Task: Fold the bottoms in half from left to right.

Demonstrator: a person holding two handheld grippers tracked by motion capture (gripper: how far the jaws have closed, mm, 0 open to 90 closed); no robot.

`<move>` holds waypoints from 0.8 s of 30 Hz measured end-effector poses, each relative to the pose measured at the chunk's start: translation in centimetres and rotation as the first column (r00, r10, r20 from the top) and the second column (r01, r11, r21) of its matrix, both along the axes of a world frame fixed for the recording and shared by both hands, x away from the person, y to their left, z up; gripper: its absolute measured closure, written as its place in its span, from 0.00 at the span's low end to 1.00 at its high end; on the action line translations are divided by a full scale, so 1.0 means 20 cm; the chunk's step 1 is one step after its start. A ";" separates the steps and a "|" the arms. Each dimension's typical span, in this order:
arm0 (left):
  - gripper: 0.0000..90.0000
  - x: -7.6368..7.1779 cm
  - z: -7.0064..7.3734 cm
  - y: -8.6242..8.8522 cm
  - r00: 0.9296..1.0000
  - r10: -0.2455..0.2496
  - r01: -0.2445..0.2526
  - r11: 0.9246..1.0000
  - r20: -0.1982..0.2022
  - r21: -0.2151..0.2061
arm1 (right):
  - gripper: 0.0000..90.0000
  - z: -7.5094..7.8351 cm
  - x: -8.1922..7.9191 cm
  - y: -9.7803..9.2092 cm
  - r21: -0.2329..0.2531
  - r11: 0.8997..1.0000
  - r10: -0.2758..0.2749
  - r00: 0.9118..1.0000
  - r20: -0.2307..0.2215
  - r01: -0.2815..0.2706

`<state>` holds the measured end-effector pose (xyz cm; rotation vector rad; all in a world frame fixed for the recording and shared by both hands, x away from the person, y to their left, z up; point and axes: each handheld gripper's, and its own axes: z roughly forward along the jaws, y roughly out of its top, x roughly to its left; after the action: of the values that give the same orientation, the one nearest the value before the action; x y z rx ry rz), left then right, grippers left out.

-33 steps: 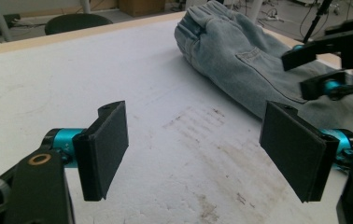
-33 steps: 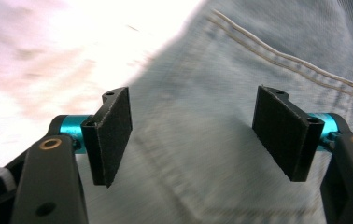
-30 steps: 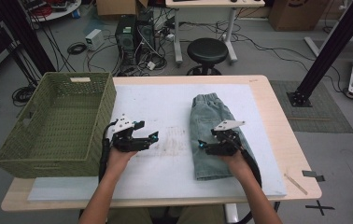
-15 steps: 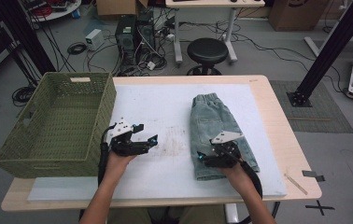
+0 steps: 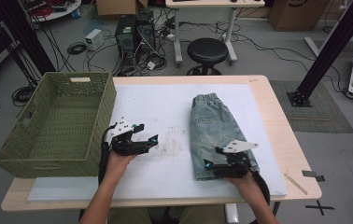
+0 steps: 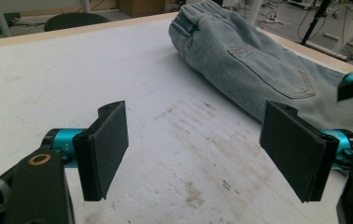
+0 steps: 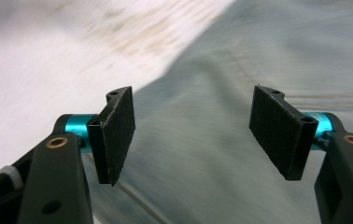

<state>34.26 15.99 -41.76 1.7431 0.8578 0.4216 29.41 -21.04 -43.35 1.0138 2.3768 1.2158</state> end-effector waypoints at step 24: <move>0.26 0.01 0.02 0.00 1.000 0.009 -0.009 1.000 0.011 -0.013 | 0.82 -0.05 -0.08 -0.47 -0.250 0.928 -0.272 0.961 0.047 0.275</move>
<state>34.53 15.94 -41.35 1.7242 0.8591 0.4302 27.81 -30.39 -44.39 1.1967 2.2158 0.7911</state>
